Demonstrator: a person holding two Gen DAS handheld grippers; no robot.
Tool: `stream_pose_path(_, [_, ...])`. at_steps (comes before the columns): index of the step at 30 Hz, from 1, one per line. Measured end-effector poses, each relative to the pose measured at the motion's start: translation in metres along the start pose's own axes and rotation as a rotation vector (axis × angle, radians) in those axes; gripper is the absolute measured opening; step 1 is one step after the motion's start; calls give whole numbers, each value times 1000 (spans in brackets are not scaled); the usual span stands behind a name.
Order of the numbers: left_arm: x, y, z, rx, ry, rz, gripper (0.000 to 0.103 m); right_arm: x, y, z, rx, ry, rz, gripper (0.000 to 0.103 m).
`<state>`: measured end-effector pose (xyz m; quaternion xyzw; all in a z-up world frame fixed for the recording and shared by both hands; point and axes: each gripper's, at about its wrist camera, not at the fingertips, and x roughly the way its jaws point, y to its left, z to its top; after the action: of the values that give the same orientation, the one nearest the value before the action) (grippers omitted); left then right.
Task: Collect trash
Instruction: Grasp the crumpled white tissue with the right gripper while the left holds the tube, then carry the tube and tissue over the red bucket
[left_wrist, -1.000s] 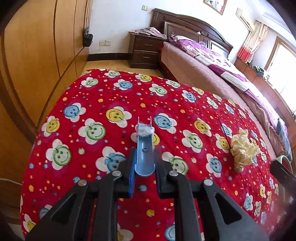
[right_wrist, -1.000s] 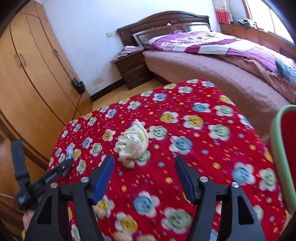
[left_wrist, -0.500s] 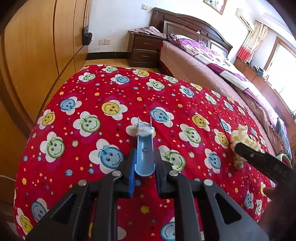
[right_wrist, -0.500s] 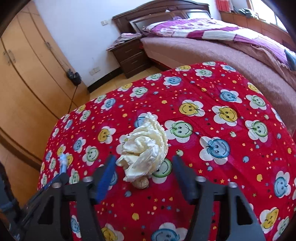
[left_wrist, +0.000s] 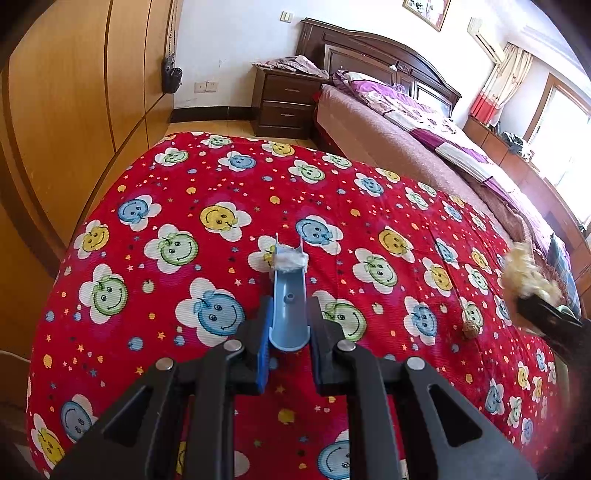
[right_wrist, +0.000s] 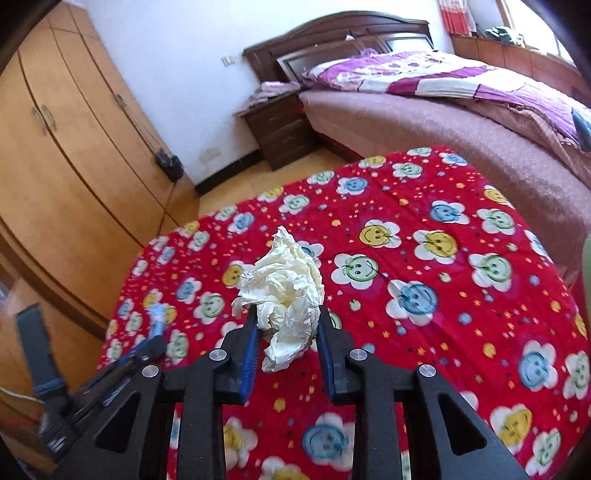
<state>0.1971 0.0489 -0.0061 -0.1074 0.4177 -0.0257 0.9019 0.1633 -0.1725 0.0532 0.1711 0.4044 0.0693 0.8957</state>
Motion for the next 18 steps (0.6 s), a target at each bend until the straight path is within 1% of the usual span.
stream_pose_path(4, [-3, 0, 0, 5, -12, 0, 17, -31, -8, -13, 16, -36, 16, 28])
stream_pose_path(7, [-5, -2, -2, 9, -18, -1, 17, -53, -15, -25, 20, -55, 11, 29])
stream_pose_path(12, [-8, -7, -4, 25, -29, -1, 17, -87, -34, -47, 37, -89, -31, 29])
stream_pose_path(18, [-14, -19, -1, 53, -37, -10, 17, -118, -61, -72, 74, -97, -87, 29])
